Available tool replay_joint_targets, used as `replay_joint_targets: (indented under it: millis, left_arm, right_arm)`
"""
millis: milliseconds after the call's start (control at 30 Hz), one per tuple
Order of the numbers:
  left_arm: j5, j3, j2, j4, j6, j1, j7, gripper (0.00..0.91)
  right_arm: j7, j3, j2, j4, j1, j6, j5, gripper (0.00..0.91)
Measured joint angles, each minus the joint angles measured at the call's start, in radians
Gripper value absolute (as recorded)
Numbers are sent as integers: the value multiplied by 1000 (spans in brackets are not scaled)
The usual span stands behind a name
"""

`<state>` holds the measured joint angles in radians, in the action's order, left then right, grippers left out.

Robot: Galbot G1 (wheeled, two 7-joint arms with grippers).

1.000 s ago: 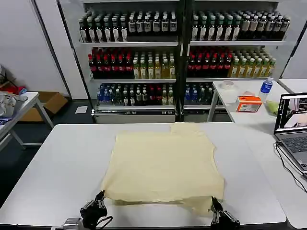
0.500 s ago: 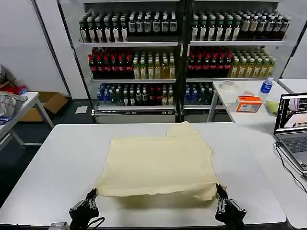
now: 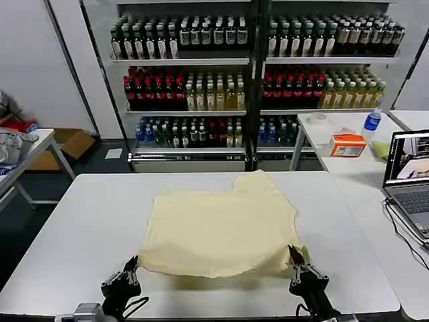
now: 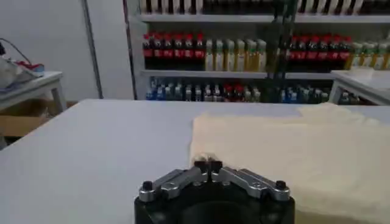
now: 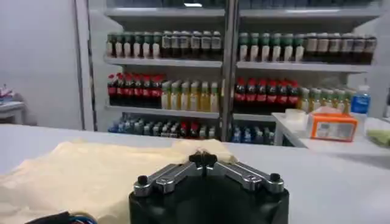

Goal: Fold and organize the clothes.

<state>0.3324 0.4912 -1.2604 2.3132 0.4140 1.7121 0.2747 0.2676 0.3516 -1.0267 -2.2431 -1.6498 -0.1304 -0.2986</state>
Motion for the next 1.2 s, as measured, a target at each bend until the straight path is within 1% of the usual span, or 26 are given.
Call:
replay_joint_targets:
  millis: [367, 633, 733, 833, 867, 1033, 1200]
  left_arm:
    - [42, -11, 45, -76, 7, -92, 11, 30]
    - [73, -19, 68, -121, 18, -147, 17, 20]
    - [83, -14, 78, -127, 24, -161, 18, 30]
    - [92, -14, 89, -136, 27, -170, 18, 20]
    - [93, -15, 92, -139, 27, -174, 17, 30]
    - [93, -32, 107, -167, 31, -201, 16, 20]
    - [86, -55, 114, -207, 32, -235, 18, 30]
  right_arm:
    - [6, -45, 20, 88, 141, -35, -24, 0]
    - [10, -64, 24, 134, 208, -55, -31, 0]
    - [9, -67, 27, 148, 227, -61, -32, 0]
    - [8, -74, 25, 161, 244, -66, -31, 0]
    - [7, -77, 24, 165, 250, -68, -30, 0]
    - [6, -98, 15, 197, 286, -74, -15, 0]
    - [5, -122, 9, 235, 332, -73, -3, 0]
